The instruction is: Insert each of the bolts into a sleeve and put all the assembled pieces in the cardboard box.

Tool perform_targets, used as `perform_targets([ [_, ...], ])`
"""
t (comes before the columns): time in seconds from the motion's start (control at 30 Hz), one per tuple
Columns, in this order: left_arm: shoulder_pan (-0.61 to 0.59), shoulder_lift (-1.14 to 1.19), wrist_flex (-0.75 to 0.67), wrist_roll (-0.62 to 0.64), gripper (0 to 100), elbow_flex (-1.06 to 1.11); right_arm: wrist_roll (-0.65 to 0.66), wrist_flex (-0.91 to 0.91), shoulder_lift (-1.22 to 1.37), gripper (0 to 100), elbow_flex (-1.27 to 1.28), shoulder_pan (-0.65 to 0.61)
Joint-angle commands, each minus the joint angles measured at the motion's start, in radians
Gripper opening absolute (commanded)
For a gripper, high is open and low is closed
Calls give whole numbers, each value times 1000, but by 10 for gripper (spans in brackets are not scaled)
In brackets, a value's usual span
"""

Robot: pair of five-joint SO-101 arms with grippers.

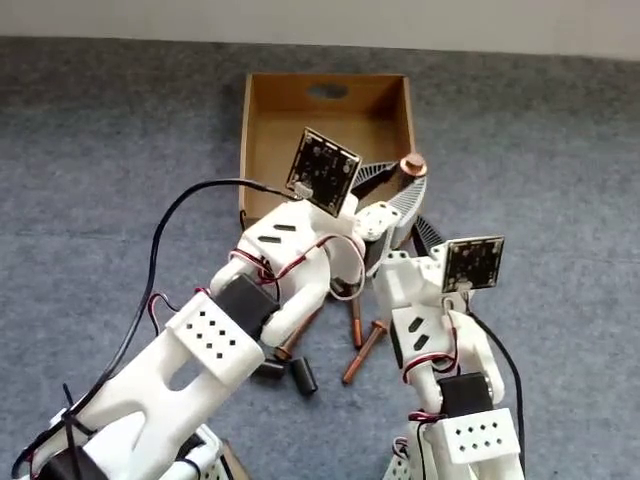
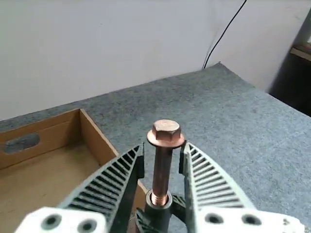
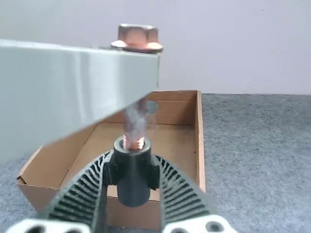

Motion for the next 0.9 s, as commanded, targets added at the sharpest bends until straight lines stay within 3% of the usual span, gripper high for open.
perform_targets([
  [0.0,-1,-28,0,0,136,-7,0,-22,-15,7,-12,10],
  [0.63,-56,-33,150,0,122,-13,0,-22,-10,7,-10,10],
  [0.87,-56,-179,233,0,122,39,0,-22,-10,7,-10,10],
])
